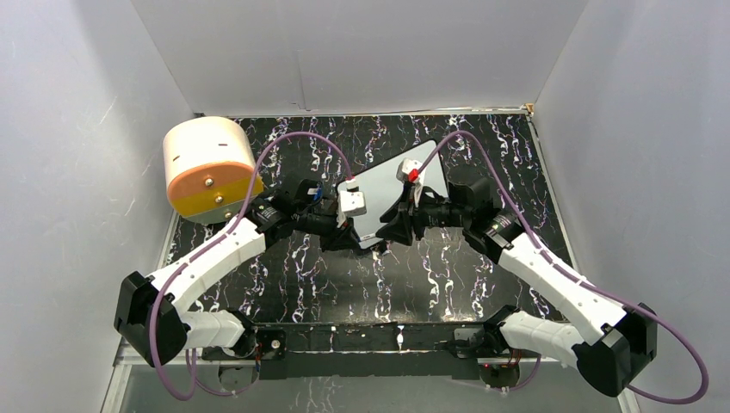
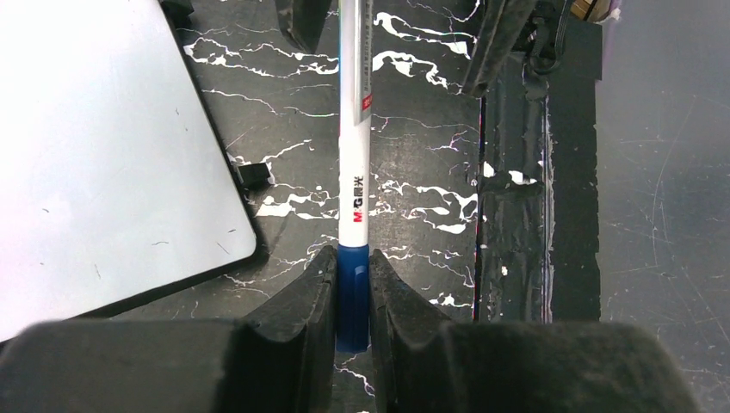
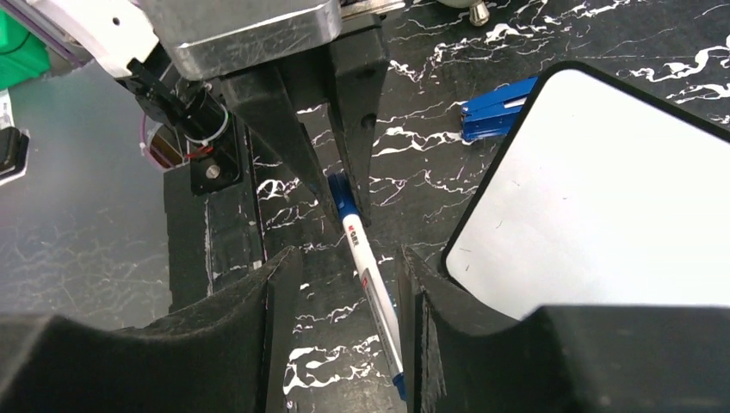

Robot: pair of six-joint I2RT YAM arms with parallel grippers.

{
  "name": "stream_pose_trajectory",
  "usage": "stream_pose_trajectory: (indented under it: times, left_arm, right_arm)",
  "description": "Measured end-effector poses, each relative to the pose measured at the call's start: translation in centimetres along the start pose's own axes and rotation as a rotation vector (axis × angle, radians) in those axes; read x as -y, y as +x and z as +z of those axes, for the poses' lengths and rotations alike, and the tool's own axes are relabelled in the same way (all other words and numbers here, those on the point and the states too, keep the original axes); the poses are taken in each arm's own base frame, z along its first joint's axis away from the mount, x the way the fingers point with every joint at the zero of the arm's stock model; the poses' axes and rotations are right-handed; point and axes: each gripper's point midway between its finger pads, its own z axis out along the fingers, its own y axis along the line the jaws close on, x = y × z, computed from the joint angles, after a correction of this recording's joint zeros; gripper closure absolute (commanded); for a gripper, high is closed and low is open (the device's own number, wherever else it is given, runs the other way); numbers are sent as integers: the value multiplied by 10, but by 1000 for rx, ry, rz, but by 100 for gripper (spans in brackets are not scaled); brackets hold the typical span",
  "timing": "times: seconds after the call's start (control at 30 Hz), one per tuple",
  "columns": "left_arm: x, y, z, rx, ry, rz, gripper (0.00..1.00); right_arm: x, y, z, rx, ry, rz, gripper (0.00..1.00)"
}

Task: Write a sentence on the whiteboard
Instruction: Open the whiteboard marker at the center of the board.

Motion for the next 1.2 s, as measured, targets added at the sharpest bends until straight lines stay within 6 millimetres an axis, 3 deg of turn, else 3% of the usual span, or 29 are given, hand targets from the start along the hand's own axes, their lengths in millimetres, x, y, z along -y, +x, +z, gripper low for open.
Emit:
stream_pose_trajectory:
  times: [0.13, 0.47, 1.2]
  left_arm:
    - [0, -1, -1, 4, -6, 4, 100]
    - [1, -3, -3, 10, -6, 9, 100]
    - [7, -8, -4, 32, 22, 13, 100]
  right_arm:
    - [3, -2, 4, -12, -4, 29, 46]
    - [7, 24, 12, -117, -11, 129, 46]
    - [3, 29, 16, -132, -45, 176, 60]
